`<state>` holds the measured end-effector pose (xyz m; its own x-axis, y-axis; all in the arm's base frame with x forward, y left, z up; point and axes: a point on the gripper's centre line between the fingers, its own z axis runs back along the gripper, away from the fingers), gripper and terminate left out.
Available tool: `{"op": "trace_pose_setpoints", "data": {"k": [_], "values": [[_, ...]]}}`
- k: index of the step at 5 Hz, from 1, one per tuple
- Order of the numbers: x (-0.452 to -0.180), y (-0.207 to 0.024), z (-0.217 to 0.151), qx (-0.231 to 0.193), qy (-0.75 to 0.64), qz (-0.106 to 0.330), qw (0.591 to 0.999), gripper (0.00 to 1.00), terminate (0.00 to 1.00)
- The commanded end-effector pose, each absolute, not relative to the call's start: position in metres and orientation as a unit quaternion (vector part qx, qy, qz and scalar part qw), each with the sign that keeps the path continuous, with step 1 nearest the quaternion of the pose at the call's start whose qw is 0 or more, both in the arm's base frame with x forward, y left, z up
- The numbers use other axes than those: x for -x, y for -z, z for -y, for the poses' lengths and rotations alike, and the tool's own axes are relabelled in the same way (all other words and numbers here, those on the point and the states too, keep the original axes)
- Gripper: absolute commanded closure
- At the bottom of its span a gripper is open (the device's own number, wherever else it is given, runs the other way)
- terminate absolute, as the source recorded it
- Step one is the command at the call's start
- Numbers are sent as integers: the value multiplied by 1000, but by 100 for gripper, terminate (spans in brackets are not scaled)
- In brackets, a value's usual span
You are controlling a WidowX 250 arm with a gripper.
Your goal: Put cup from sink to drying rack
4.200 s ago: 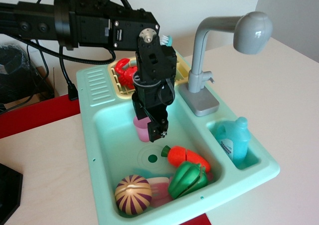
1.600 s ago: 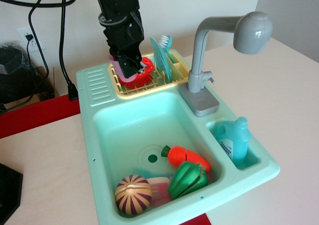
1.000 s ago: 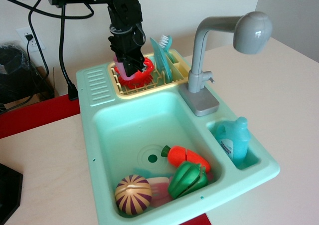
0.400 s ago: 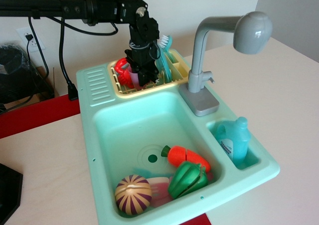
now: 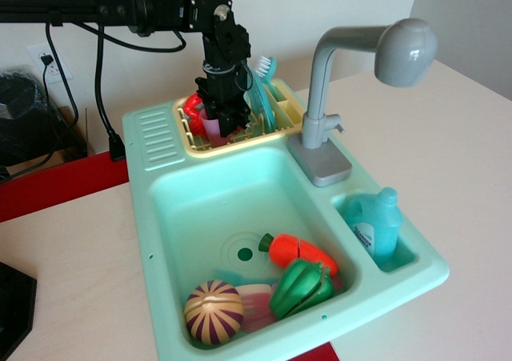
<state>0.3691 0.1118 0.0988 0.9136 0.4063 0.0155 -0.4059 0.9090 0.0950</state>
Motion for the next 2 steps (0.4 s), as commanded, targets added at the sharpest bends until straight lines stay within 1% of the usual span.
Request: {"op": "trace_pose_setpoints", "data": {"k": [1, 2], "values": [[-377, -174, -89, -47, -176, 89, 979, 0, 0], [-376, -206, -63, -44, -154, 119, 980, 0, 100]]}}
